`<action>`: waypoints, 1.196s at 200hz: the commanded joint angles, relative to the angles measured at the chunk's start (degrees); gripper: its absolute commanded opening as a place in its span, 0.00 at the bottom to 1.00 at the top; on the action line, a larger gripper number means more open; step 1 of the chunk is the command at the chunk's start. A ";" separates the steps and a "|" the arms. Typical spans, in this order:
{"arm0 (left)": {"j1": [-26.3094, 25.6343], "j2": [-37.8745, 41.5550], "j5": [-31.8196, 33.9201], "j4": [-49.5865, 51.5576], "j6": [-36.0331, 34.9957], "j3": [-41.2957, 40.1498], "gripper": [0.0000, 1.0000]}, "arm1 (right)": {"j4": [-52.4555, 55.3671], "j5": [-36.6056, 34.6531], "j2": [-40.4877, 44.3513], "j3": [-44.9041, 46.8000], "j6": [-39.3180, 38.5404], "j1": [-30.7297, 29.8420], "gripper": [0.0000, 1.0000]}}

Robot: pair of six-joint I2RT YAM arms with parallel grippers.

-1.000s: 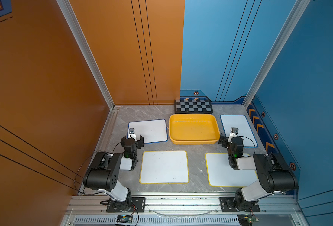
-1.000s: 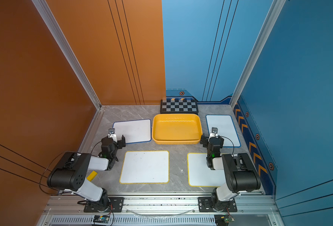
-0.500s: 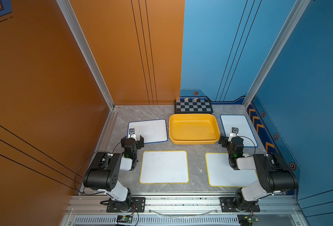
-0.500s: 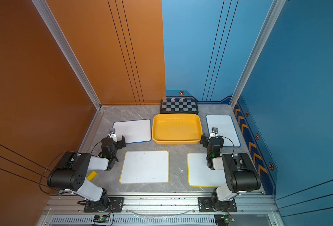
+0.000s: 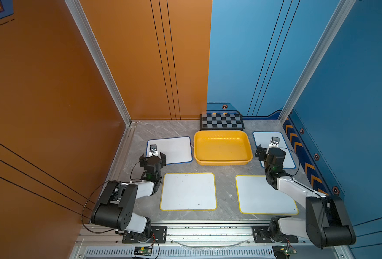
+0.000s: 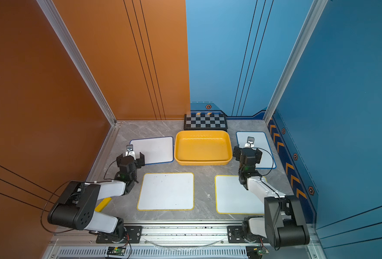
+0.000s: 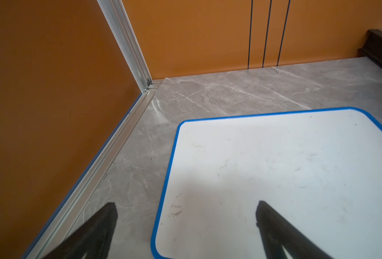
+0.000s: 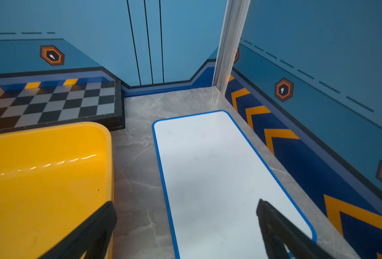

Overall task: Put the whiteboard into the storage box
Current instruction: Pick up the whiteboard at the center of the board.

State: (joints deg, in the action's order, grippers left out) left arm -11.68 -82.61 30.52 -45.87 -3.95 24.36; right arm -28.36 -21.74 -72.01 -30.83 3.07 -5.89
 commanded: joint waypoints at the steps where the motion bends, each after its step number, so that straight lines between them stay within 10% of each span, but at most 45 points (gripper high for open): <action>1: -4.71 2.77 9.49 5.53 -6.51 4.71 0.98 | 7.27 -6.66 4.28 -0.95 -5.63 -3.42 1.00; 61: -18.75 -4.36 51.29 5.53 -17.61 22.41 0.98 | 16.62 -9.16 11.24 -3.59 -4.66 -10.77 1.00; 91: -25.37 -13.01 60.15 5.44 -29.88 29.60 0.98 | 25.54 -9.80 14.07 -6.82 -4.50 -17.83 1.00; 174: -41.62 6.86 52.00 17.69 -21.22 19.98 0.98 | 36.42 -8.15 19.20 -7.32 5.11 -31.06 1.00; 188: -42.10 12.37 47.44 39.32 -7.49 21.77 0.98 | 38.57 -7.04 19.45 -7.49 8.53 -32.56 1.00; 203: -37.11 18.36 28.14 69.34 16.11 26.67 0.98 | 40.60 -6.54 19.28 -7.74 11.18 -34.67 1.00; 239: -34.51 33.39 21.75 71.38 23.26 17.70 0.98 | 43.31 -9.02 18.16 -8.00 13.76 -41.71 1.00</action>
State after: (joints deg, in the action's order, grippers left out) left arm -46.74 -56.58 61.78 10.33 6.17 46.57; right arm 10.39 -29.45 -53.25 -37.15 12.38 -44.40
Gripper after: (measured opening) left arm 0.981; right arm 0.999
